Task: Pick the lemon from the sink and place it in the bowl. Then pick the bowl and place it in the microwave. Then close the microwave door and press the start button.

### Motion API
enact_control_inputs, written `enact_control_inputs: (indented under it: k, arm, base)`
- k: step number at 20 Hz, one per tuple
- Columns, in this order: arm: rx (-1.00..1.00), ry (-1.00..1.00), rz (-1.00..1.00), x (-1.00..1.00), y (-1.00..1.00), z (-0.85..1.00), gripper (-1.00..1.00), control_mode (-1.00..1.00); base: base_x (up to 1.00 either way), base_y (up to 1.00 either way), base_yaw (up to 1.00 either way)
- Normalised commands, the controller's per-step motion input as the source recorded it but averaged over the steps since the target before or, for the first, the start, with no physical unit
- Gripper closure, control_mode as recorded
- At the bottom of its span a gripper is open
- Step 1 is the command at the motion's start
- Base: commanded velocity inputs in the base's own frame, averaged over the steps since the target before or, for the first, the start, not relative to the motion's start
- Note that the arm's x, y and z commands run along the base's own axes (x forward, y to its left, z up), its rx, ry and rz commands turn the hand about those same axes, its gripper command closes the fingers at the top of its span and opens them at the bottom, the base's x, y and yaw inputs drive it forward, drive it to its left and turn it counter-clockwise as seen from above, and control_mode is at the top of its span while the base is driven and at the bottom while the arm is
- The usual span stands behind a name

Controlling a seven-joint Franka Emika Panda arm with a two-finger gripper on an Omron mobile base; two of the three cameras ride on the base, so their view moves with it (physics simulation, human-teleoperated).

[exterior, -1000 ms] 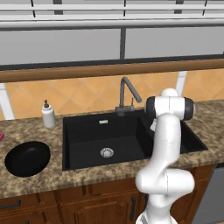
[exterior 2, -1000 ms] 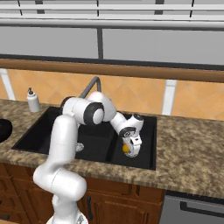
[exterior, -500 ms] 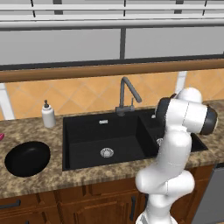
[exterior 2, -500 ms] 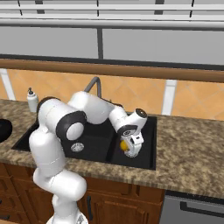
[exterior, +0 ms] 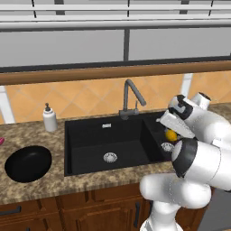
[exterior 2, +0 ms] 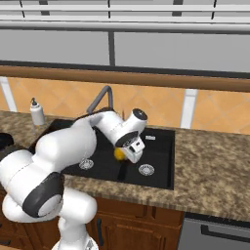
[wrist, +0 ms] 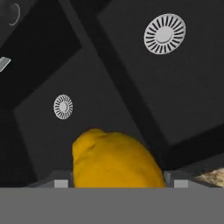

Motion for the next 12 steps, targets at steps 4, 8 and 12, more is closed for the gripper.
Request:
enact_control_inputs:
  k: [4, 8, 12]
  arm:
    - [0.0, 0.0, 0.34, -0.53, 0.74, 1.0, 1.0, -1.0]
    - [0.0, 0.0, 0.32, -0.37, 0.71, 0.91, 1.0, -1.0]
    - [0.0, 0.0, 0.29, -0.09, 0.88, 0.55, 1.0, -1.0]
  base:
    - [0.0, 0.0, 0.0]
    - [0.0, 0.0, 0.0]
    - [0.0, 0.0, 0.0]
